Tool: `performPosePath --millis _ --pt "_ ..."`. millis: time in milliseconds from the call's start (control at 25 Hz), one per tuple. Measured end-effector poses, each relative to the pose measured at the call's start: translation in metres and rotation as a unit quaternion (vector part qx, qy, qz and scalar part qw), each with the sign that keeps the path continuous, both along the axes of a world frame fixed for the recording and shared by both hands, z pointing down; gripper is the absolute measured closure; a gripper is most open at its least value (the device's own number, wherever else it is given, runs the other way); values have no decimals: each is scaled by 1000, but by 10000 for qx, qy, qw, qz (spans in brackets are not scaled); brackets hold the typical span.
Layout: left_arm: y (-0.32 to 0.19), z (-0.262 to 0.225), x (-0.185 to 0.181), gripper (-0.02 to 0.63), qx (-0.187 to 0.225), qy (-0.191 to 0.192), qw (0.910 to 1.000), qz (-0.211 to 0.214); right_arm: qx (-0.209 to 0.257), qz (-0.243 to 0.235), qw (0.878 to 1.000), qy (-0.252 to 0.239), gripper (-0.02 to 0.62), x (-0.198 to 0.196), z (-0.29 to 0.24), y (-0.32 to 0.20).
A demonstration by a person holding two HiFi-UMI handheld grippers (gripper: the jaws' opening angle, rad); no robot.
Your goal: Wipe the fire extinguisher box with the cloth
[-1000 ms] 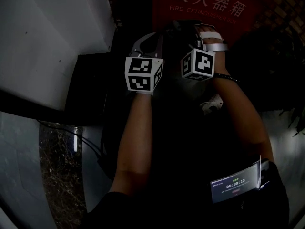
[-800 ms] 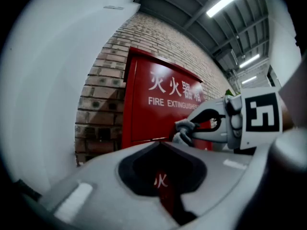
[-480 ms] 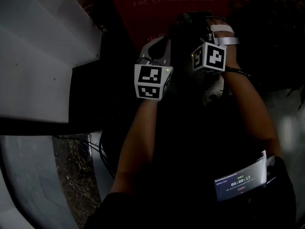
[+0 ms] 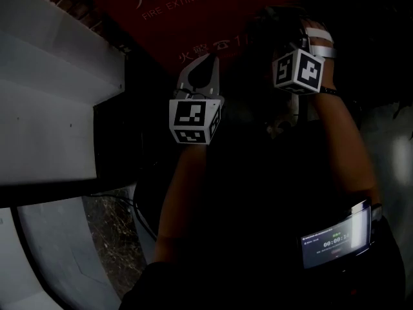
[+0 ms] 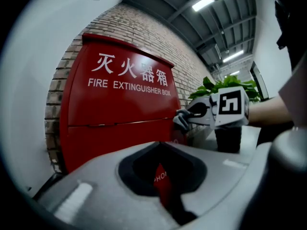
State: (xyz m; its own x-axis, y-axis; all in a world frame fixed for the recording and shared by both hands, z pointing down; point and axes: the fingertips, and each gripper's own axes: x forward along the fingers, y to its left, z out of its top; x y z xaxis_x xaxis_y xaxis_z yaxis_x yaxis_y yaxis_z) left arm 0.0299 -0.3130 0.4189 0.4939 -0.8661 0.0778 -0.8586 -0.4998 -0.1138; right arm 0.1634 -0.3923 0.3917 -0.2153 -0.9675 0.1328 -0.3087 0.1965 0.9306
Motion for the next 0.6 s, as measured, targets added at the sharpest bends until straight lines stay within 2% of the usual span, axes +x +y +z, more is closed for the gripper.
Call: performPosePath --millis 120,240,400,600 --pt "-6 9 -9 603 -76 -85 9998 -143 33 -36 10000 -84 557 -3 0 4" --pt "-9 10 -21 603 -6 -62 9996 -271 186 -310 9993 -44 555 -29 -1 20" --pt "-6 1 -58 603 80 -88 9982 -584 208 -901 9953 272 555 -91 2 40" --pt "6 -28 -120 603 135 -92 9958 -902 221 -1658 9835 688 555 -184 7 63"
